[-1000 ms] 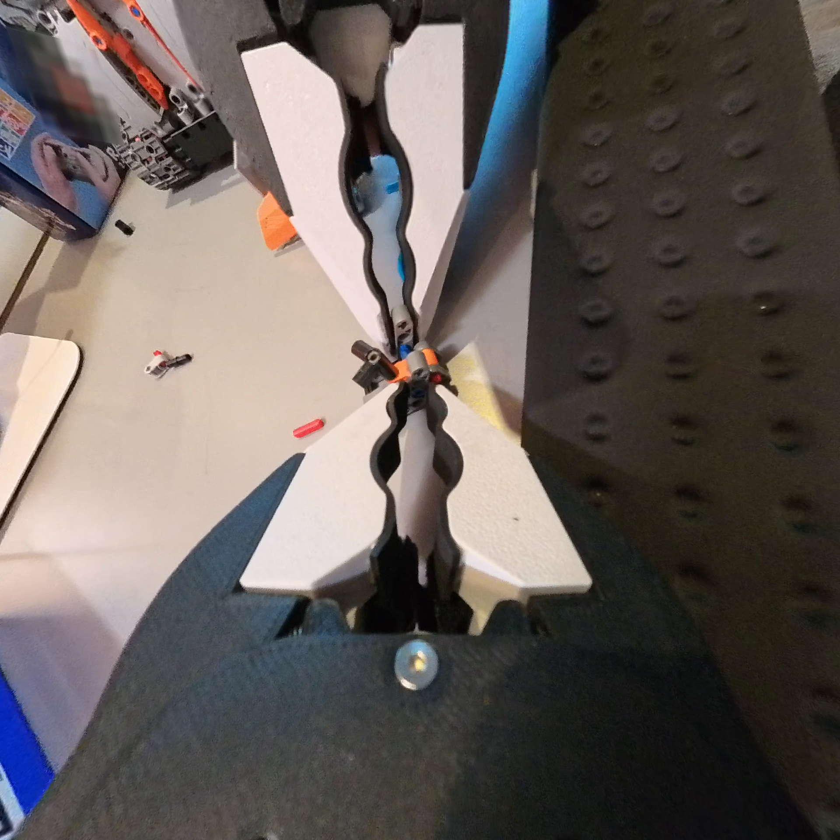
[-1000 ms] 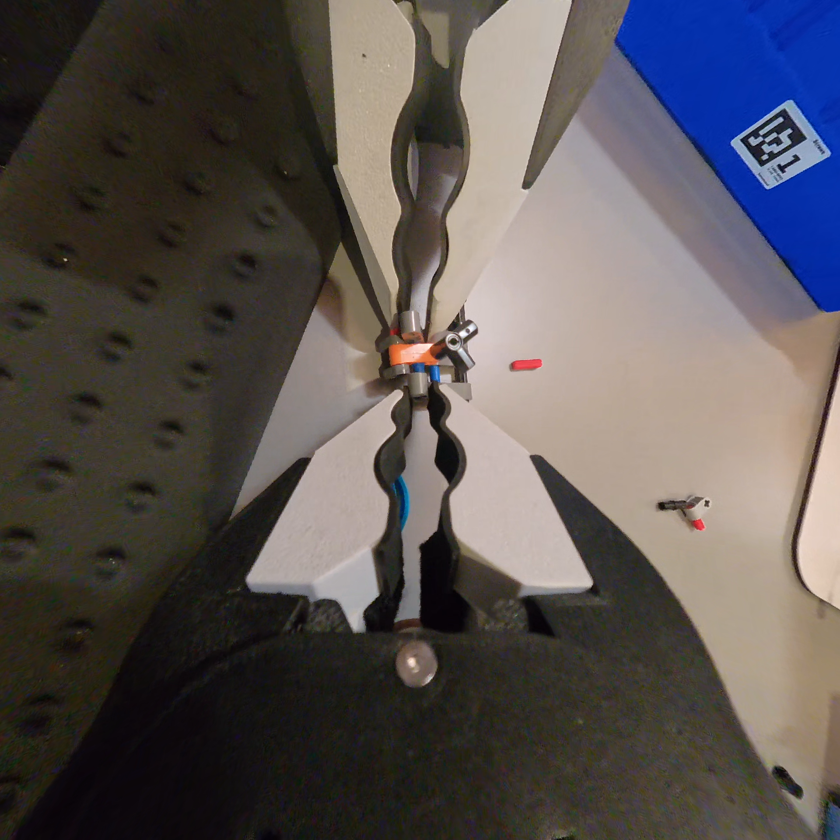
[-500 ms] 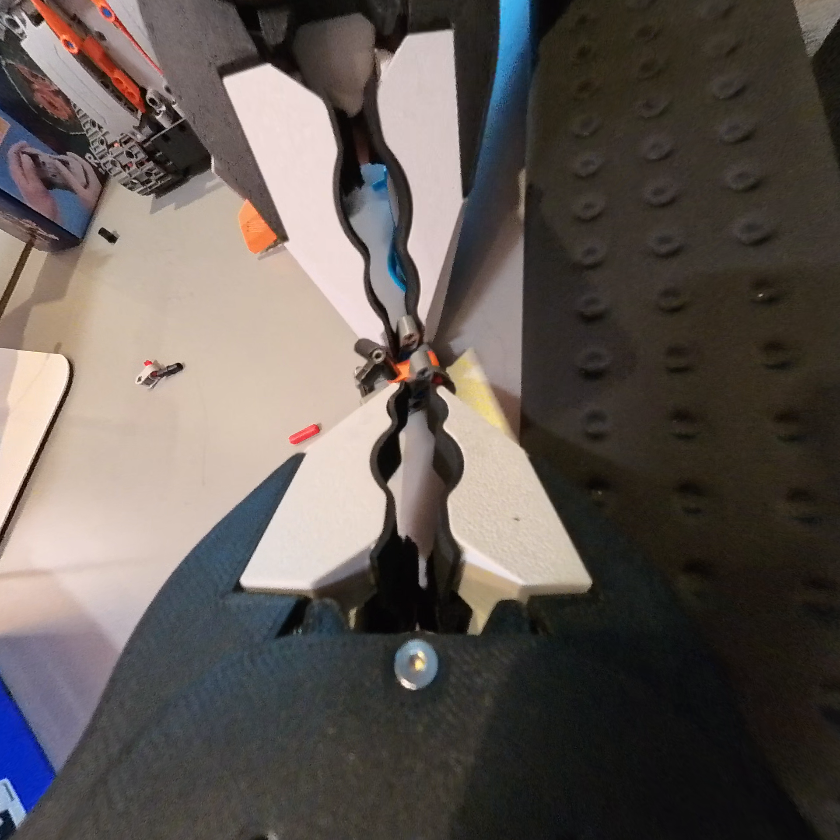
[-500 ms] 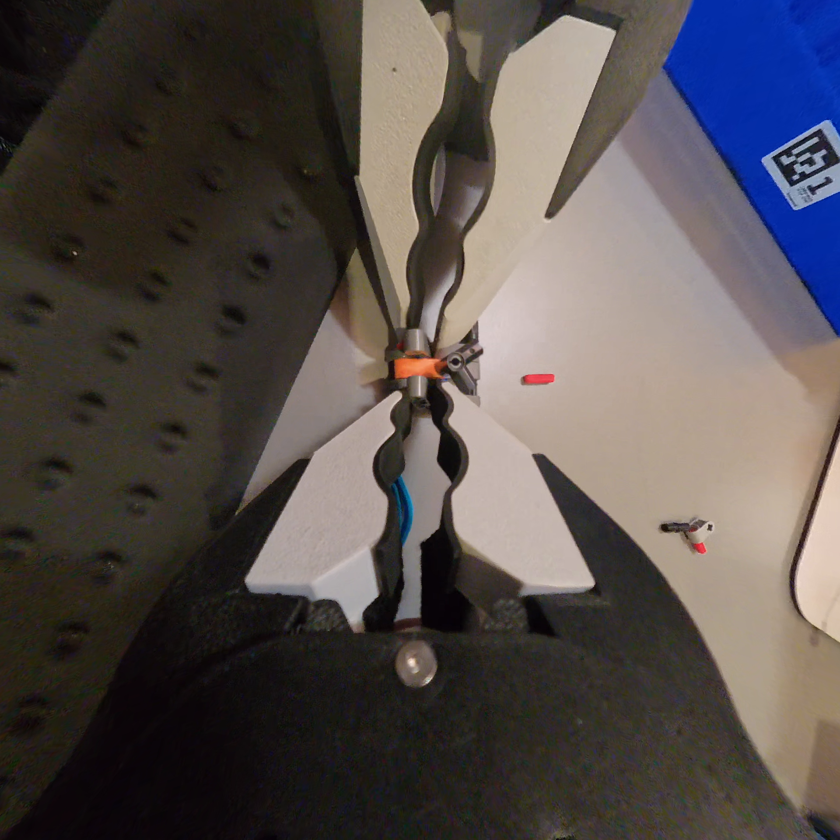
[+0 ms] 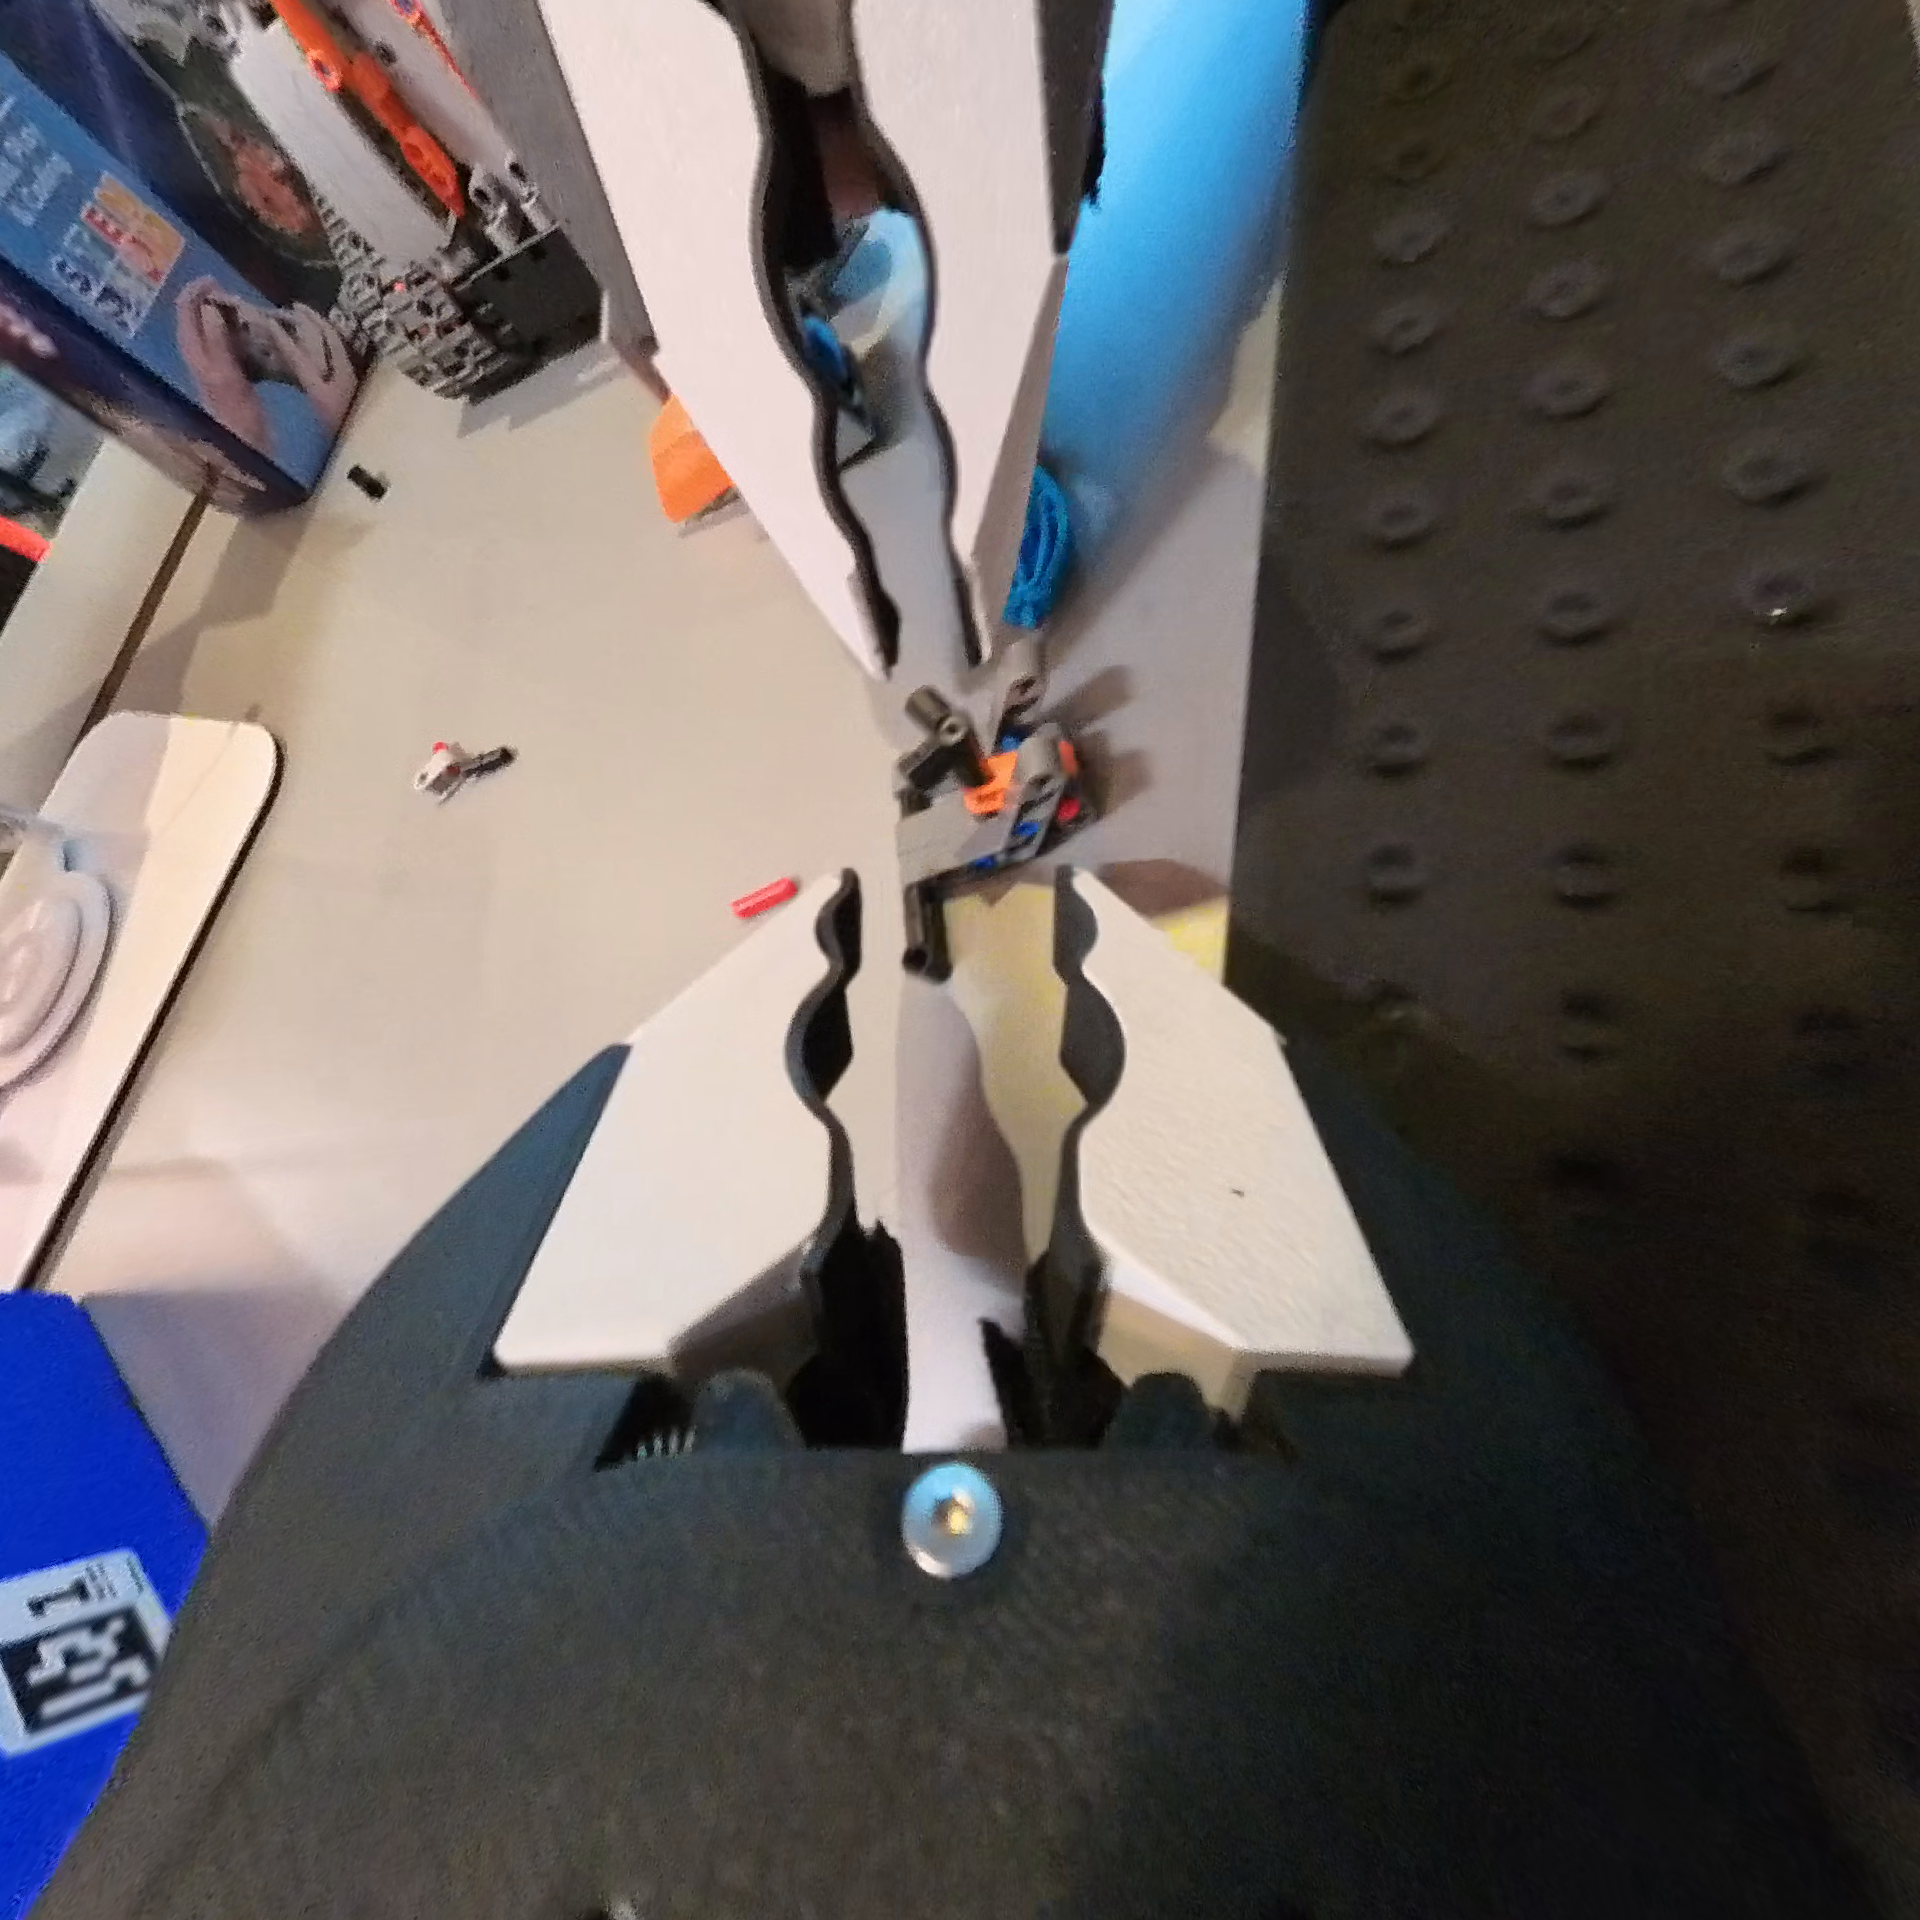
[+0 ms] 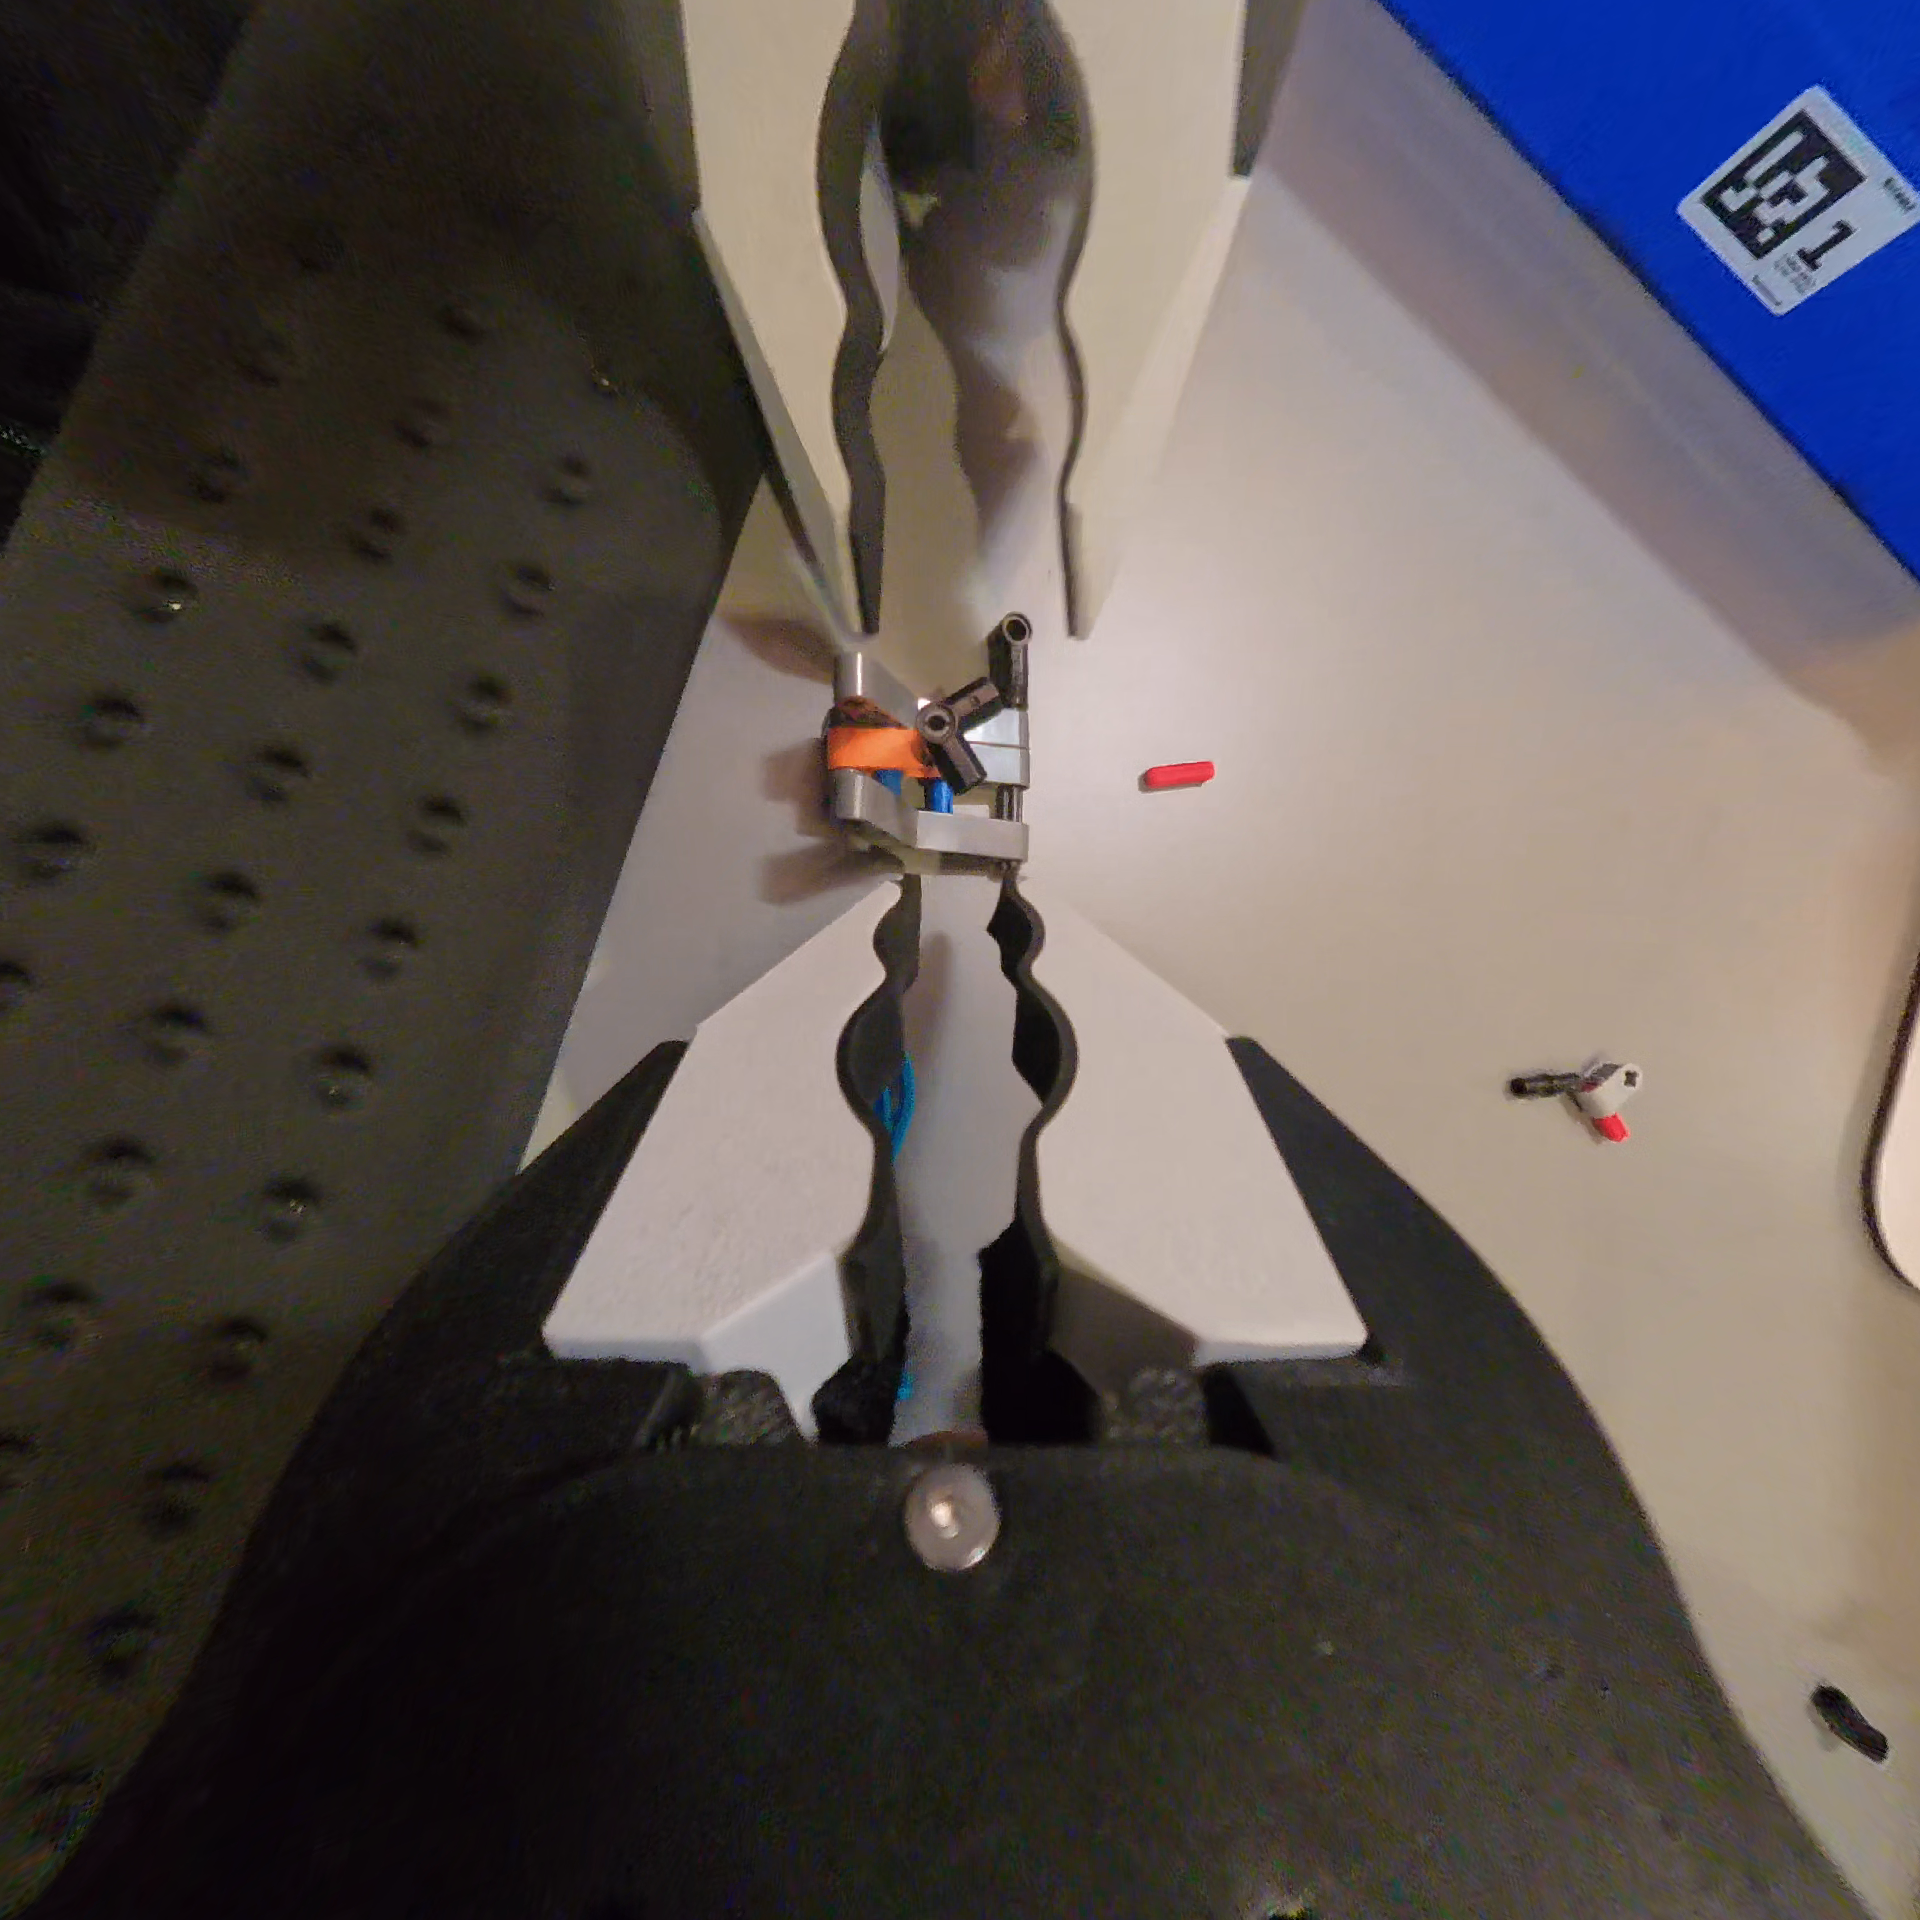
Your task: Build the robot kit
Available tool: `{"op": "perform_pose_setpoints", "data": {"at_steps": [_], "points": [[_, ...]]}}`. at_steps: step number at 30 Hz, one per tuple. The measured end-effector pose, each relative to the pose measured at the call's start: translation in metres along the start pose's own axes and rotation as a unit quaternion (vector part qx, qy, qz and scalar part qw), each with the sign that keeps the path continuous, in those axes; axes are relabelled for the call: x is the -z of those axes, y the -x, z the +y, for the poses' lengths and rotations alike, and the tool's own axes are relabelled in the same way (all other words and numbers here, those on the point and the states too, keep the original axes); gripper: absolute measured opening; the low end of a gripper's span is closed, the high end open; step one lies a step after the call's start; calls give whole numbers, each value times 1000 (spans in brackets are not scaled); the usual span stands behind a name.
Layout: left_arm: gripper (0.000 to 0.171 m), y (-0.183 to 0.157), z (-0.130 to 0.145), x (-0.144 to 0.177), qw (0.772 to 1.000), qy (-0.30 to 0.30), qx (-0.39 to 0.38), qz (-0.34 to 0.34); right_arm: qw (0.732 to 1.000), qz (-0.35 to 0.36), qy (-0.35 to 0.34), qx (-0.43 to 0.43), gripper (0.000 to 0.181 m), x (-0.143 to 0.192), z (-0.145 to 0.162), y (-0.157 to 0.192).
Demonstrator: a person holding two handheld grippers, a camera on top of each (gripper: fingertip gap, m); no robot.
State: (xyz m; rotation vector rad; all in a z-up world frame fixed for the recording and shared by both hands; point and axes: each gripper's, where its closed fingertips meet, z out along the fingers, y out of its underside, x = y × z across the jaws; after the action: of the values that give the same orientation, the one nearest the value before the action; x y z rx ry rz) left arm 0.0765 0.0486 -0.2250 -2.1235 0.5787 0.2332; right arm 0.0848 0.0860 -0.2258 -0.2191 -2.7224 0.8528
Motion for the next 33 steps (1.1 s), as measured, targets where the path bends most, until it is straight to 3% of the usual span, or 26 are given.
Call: {"op": "perform_pose_setpoints", "data": {"at_steps": [4, 8, 19, 25, 28, 30, 33], "points": [[35, 4, 8, -4, 999, 17, 38, 30, 1000, -7, 18, -6, 13, -12, 3, -1], [19, -1, 7, -15, 998, 26, 36, 55, 999, -20, 22, -10, 5, -18, 3, 1], [13, 1, 7, -17, 997, 30, 36, 69, 999, -11, 43, 26, 0, -19, 4, 1], [6, 3, 6, -18, 997, 21, 29, 69, 999, 1, 34, -10, 0, -12, 5, -8], [6, 1, 5, -20, 997, 17, 26, 72, 999, -2, 46, -18, 10, -11, 11, -10], [7, -1, 3, -21, 997, 17, 21, 77, 999, -13, 48, -9, 0, -16, 11, -5], [6, -2, 3, -21, 997, 14, 15, 81, 999, -20, 42, -9, 3, -15, 10, -4]]}}
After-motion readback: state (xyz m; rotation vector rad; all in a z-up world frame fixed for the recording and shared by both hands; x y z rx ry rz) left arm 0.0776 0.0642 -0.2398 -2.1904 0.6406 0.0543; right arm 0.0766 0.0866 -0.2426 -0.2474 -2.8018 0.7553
